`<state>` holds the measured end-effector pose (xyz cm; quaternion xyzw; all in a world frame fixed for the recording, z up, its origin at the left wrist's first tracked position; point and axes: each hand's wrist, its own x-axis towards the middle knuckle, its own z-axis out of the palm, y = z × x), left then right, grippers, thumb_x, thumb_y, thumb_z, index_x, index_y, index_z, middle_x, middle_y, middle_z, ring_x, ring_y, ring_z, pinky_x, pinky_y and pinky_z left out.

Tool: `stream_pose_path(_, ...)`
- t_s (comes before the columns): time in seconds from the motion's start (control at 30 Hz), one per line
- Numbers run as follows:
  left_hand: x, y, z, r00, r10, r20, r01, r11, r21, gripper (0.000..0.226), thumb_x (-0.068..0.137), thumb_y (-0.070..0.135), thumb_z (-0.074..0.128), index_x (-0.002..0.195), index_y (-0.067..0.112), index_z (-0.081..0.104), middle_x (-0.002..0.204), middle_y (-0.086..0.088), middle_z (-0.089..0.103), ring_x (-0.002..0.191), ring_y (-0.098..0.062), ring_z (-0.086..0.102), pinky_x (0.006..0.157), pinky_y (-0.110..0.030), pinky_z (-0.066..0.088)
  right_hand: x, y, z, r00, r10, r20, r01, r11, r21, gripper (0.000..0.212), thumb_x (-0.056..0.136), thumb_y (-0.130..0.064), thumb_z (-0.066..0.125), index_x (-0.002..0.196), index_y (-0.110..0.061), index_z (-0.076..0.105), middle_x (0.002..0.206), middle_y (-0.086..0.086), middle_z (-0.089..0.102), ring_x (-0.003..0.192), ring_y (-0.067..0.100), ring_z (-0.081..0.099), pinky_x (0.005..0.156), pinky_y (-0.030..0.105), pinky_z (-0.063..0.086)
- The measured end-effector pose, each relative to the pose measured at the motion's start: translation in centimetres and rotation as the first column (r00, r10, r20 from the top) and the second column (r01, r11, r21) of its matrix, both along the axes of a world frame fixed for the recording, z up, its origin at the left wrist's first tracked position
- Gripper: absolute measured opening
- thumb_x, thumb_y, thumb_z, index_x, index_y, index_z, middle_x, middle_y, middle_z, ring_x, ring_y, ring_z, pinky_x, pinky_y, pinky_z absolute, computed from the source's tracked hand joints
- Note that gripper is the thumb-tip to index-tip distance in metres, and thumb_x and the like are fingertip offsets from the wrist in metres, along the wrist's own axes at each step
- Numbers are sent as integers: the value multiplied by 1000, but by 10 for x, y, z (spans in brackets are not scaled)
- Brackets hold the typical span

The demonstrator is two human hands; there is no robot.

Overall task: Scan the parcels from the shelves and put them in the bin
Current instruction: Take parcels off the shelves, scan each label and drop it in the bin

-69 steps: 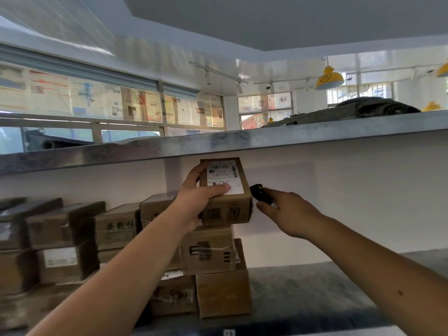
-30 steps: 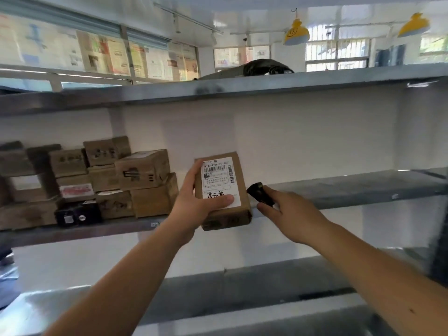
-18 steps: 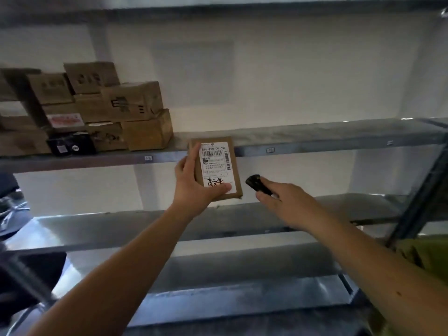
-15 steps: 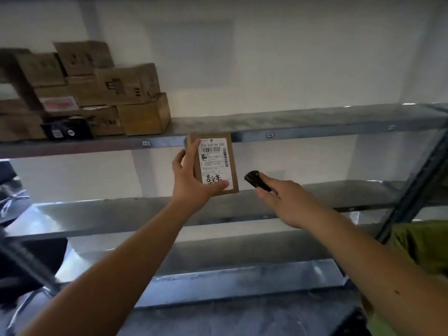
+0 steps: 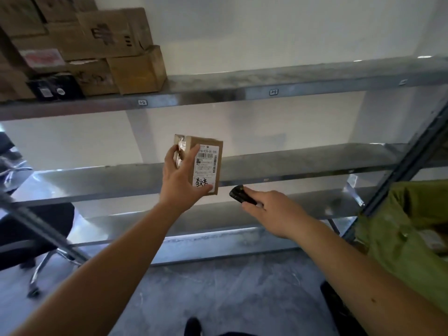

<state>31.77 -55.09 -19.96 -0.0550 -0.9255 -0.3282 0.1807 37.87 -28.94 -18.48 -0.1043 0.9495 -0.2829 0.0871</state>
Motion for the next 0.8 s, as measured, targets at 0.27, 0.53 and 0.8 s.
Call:
stream_pose_path(0.27, 8, -16, -9, 999, 30, 35, -28, 997, -69, 118, 68, 45, 96, 156, 57, 17, 168, 6, -2, 154, -36, 16, 118, -65, 36, 18, -6, -6, 992, 114, 60, -121, 984, 128, 56, 104, -61, 43, 157, -45, 36, 110, -10, 59, 90, 9, 57, 74, 30, 48)
stream_pose_path(0.53, 7, -20, -14, 1000, 10, 9, -10, 998, -60, 119, 68, 49, 95, 155, 59, 14, 168, 5, -2, 154, -37, 17, 117, -64, 38, 25, -1, -6, 986, 149, 81, -162, 968, 192, 60, 102, -66, 40, 158, -48, 31, 126, -1, 61, 100, 14, 59, 83, 33, 53)
stream_pose_path(0.8, 4, -8, -14, 998, -3, 58, 5, 999, -33, 118, 70, 42, 96, 154, 61, 16, 167, 16, -6, 156, -34, 13, 119, -64, 35, 25, 16, -11, 989, 115, 89, -124, 987, 104, 53, 104, -58, 46, 154, -42, 42, 101, -9, 61, 85, 5, 57, 65, 25, 45)
